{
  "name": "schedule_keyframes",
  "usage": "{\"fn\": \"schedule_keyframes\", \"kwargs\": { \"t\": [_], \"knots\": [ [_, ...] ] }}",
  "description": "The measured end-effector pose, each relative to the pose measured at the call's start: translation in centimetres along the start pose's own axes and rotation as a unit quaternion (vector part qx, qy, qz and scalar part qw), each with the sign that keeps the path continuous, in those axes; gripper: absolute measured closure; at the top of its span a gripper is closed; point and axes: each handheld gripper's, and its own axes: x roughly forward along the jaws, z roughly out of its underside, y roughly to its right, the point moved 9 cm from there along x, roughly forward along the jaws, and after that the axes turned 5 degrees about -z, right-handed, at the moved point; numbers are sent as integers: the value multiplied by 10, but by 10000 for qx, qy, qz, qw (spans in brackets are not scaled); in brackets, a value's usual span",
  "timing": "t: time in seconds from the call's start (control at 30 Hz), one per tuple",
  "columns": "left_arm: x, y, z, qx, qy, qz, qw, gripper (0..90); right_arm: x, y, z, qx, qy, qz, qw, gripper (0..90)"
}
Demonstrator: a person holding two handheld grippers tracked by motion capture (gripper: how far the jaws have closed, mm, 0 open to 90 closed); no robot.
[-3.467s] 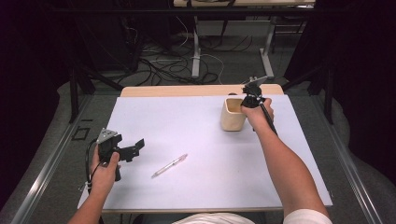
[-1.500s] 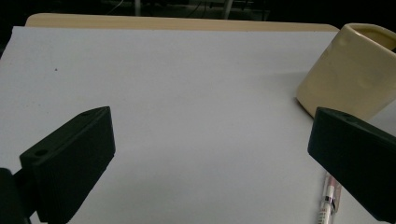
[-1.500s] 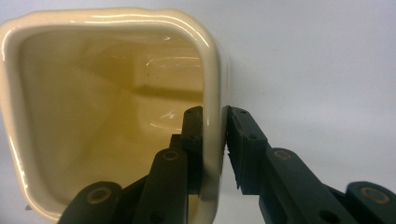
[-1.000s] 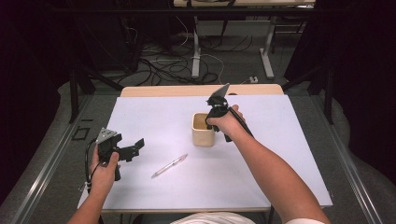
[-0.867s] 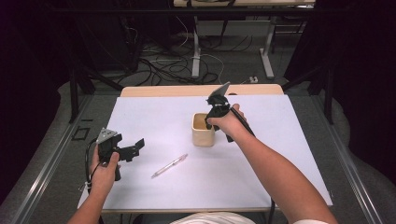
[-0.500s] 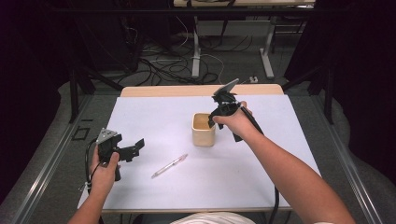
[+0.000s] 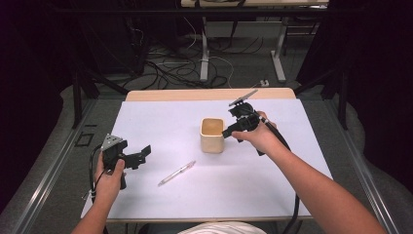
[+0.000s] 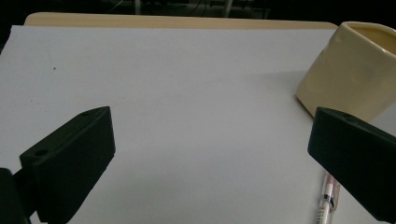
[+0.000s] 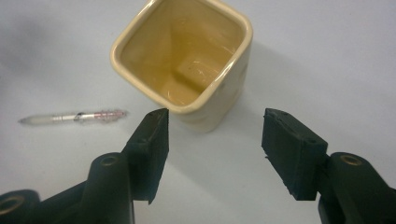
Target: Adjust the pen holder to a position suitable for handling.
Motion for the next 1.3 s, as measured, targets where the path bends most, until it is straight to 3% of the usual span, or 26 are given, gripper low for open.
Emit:
{"fn": "schedule_keyframes", "kwargs": {
  "t": [0.03, 0.13, 0.17, 0.2, 0.3, 0.33, 0.43, 0.57, 0.8, 0.97, 1.1, 1.13, 1.2, 1.3],
  "knots": [
    [0, 0, 0, 7, -2, 0, 10000, 6, 2, -4, 2, -161, 235, -144, 9995, 405],
    [0, 1, 0, 8, -13, 7, 10000, 6, -2, -3, 9, -367, 74, -125, 9992, 395],
    [0, 1, 0, 13, -11, 11, 10000, 6, -3, -4, 12, -475, 289, -88, 9984, 395],
    [0, 1, 0, 14, -14, 17, 10000, 6, -3, -4, 12, -475, 289, -88, 9984, 395],
    [0, 3, 0, 38, -14, 55, 10000, 6, -6, -2, 21, -997, 620, -39, 9931, 382],
    [0, 4, 0, 40, -23, 68, 10000, 6, -6, -2, 21, -997, 620, -39, 9931, 382],
    [1, 5, 0, 52, -31, 92, 9999, 6, -7, 1, 27, -1256, 780, -50, 9890, 308],
    [1, 7, 0, 75, -31, 113, 9999, 6, -7, 4, 35, -1264, 1044, -29, 9865, 246],
    [1, 10, -1, 186, -25, 159, 9997, 5, -8, 6, 54, -1356, 1498, 101, 9793, 176],
    [-1, 13, -1, 278, -27, 239, 9993, 2, -8, 13, 69, -1289, 1567, 254, 9789, 138],
    [-1, 17, -1, 319, -92, 303, 9990, 3, -7, 22, 79, -1060, 1618, 362, 9804, 0],
    [-1, 18, -1, 343, -128, 298, 9989, 3, -7, 25, 80, -1011, 1632, 371, 9807, 0],
    [-1, 20, -1, 557, -178, 182, 9981, 2, -7, 30, 83, -905, 1679, 441, 9807, 0],
    [-2, 26, 0, 1018, -260, 95, 9944, 2, -7, 37, 87, -759, 1694, 458, 9815, 0]
  ]
}}
